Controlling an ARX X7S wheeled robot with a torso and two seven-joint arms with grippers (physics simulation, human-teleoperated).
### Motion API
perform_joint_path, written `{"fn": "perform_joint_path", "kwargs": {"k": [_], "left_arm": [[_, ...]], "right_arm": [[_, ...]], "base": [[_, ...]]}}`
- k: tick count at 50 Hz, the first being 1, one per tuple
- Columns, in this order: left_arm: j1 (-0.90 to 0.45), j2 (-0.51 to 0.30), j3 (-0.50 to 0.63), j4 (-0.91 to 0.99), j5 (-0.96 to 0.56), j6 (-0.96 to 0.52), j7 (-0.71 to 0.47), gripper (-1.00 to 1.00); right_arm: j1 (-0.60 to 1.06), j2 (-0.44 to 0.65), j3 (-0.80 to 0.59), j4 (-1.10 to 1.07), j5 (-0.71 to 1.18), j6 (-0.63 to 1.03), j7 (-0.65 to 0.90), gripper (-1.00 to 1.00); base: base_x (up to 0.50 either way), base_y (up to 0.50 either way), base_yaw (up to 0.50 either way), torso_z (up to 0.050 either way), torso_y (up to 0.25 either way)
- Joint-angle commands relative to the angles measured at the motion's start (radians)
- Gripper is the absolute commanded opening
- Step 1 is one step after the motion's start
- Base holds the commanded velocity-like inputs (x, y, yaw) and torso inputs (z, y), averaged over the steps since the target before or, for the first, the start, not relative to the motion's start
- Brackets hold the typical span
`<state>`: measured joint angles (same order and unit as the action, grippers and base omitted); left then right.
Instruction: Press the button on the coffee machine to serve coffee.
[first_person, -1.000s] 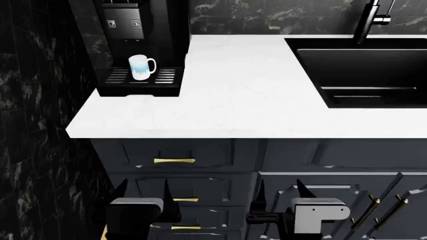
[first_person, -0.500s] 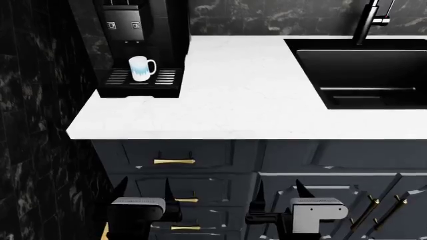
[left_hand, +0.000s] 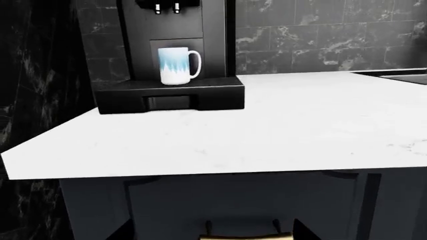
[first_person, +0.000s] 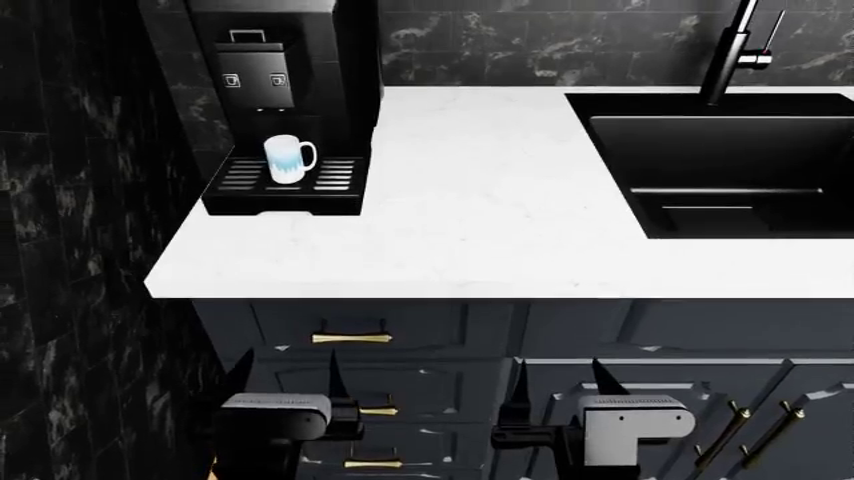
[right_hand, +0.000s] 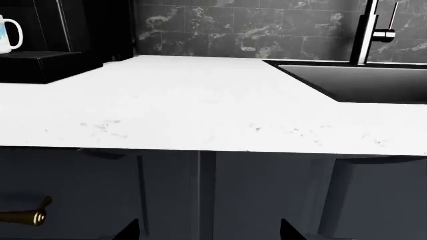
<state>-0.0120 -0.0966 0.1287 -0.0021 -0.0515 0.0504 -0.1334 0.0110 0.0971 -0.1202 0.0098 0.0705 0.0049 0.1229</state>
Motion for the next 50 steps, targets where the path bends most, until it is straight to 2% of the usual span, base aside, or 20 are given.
{"fn": "perform_joint_path", "kwargs": {"k": [1, 11, 18, 21, 29, 34, 38, 50], "left_arm": [[0.001, -0.015, 0.013, 0.0, -0.012, 0.006, -0.014, 1.0], [0.004, -0.026, 0.014, 0.004, -0.036, 0.004, -0.02, 1.0], [0.006, -0.029, 0.021, 0.015, -0.041, 0.001, -0.027, 1.0], [-0.013, -0.03, 0.013, 0.06, -0.065, -0.081, -0.041, 1.0], [-0.103, -0.07, 0.017, 0.392, -0.133, -0.424, -0.062, 1.0], [-0.139, -0.088, 0.018, 0.432, -0.162, -0.509, -0.054, 1.0], [-0.205, -0.113, 0.013, 0.543, -0.177, -0.647, -0.071, 1.0], [-0.303, -0.151, -0.014, 0.648, -0.228, -0.833, -0.082, 1.0]], "right_arm": [[0.002, 0.012, -0.015, 0.003, 0.01, -0.003, 0.014, 1.0], [0.002, 0.02, -0.027, 0.002, 0.018, -0.003, 0.024, 1.0], [0.006, 0.023, -0.031, -0.007, 0.035, 0.005, 0.026, 1.0], [0.017, 0.035, -0.025, -0.069, 0.035, 0.078, 0.045, 1.0], [0.099, 0.077, -0.014, -0.312, 0.054, 0.358, 0.056, 1.0], [0.119, 0.107, -0.007, -0.43, 0.056, 0.476, 0.067, 1.0], [0.163, 0.138, 0.014, -0.539, 0.078, 0.604, 0.065, 1.0], [0.225, 0.157, 0.044, -0.593, 0.132, 0.7, 0.046, 1.0]], "base": [[0.0, 0.0, 0.0, 0.05, 0.0], [0.0, 0.0, 0.0, 0.049, 0.0], [0.0, 0.0, 0.0, 0.002, 0.0], [0.0, 0.0, 0.0, 0.0, 0.0], [0.0, 0.0, 0.0, 0.0, 0.0], [0.0, 0.0, 0.0, 0.0, 0.0], [0.0, 0.0, 0.0, 0.0, 0.0], [0.0, 0.0, 0.0, 0.0, 0.0]]}}
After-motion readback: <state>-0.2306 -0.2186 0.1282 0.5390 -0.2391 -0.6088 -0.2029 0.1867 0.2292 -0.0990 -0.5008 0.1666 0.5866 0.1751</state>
